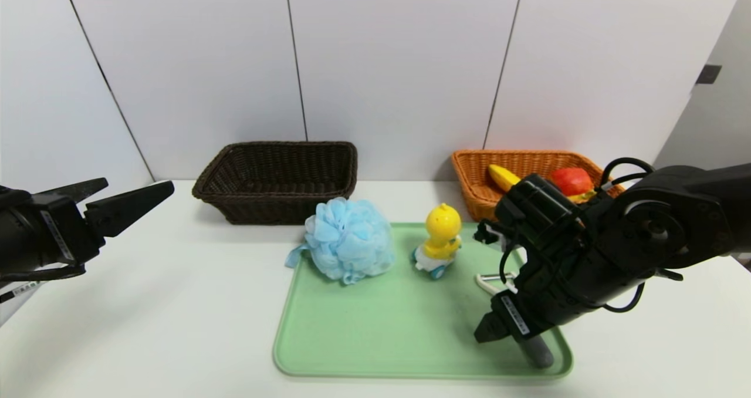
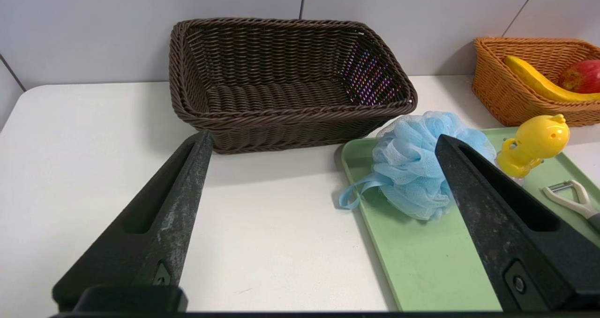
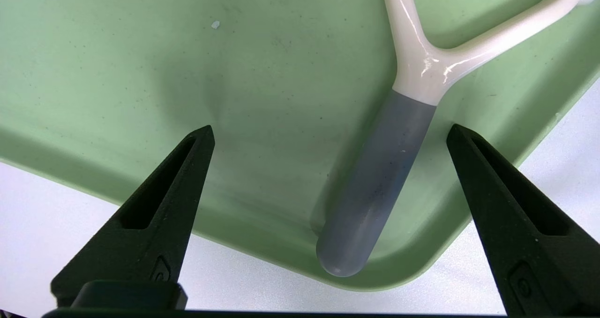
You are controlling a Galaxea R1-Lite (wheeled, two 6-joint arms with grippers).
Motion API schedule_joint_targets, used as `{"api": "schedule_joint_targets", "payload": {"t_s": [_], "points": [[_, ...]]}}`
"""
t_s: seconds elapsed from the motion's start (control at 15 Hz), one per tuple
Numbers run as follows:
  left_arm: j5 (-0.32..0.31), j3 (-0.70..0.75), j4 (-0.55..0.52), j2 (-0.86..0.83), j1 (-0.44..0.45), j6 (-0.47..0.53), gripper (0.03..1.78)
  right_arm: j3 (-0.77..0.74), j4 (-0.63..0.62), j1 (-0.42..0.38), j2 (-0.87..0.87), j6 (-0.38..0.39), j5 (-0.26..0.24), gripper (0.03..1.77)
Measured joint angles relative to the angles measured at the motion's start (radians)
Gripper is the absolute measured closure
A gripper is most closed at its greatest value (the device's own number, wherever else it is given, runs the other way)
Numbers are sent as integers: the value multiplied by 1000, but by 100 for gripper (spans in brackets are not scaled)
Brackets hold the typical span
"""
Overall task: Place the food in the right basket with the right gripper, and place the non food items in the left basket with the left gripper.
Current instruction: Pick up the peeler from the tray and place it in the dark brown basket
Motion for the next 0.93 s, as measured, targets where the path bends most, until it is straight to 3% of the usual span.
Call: {"api": "schedule_joint_targets", "payload": {"t_s": [0.53, 0.93], "points": [[-1, -4, 1, -5, 0, -1, 12, 16, -1, 7, -17, -4, 1, 10], [-3, 0, 2, -17, 0, -1, 12, 47, -10, 3, -33, -3, -1, 86]]}}
